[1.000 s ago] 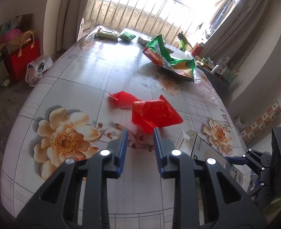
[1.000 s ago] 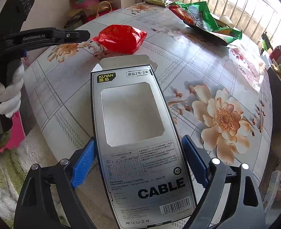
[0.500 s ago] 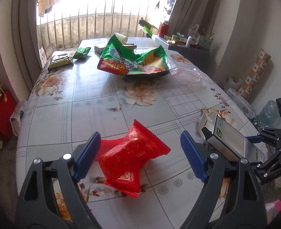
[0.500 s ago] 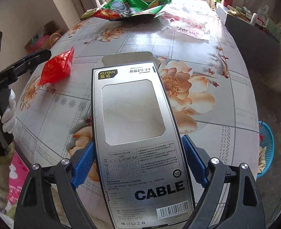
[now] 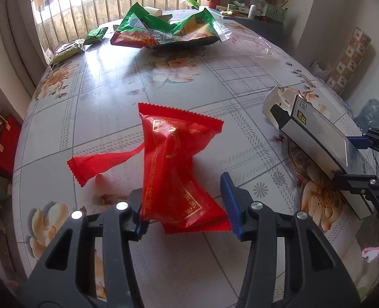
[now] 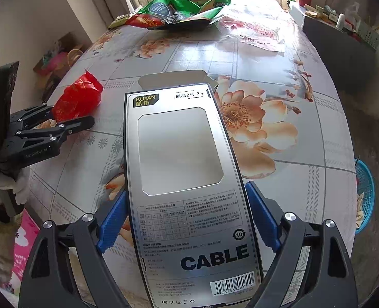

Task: Collect trash
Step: 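Grasp the red wrapper with the left tool while the right tool holds the CABLE box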

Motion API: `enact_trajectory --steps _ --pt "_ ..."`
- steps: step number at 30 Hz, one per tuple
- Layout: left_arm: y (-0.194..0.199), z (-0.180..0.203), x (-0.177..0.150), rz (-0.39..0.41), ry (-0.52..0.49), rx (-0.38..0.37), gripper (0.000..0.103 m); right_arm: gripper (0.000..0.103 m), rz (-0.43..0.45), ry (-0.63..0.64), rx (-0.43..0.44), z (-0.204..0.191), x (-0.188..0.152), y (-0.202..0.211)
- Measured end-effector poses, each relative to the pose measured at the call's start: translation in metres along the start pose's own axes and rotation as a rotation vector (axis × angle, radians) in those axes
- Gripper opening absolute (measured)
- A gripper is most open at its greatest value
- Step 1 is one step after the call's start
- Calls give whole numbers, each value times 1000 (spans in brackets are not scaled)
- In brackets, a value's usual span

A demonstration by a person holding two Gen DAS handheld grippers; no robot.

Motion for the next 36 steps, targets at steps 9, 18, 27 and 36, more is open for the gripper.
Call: enact_trajectory --steps 9,18,27,36 --pt "14 29 -25 25 106 -40 28 85 4 -47 -8 3 -9 4" --pt "16 53 -36 29 107 63 27 86 13 -21 -66 0 -14 2" --pt "18 55 -39 30 120 73 26 85 43 -97 0 11 -16 9" --pt "23 52 -38 46 123 95 26 84 53 -136 47 15 -20 14"
Point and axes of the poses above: each gripper's, at about its wrist camera, not at the fingertips, and y roughly against the way its jaws point, z to its right, x to its top, the point moved 7 cm from there along -y, roughly the way its jaws point, and after that the axes turned 10 degrees about -z, right-handed, at the moved point
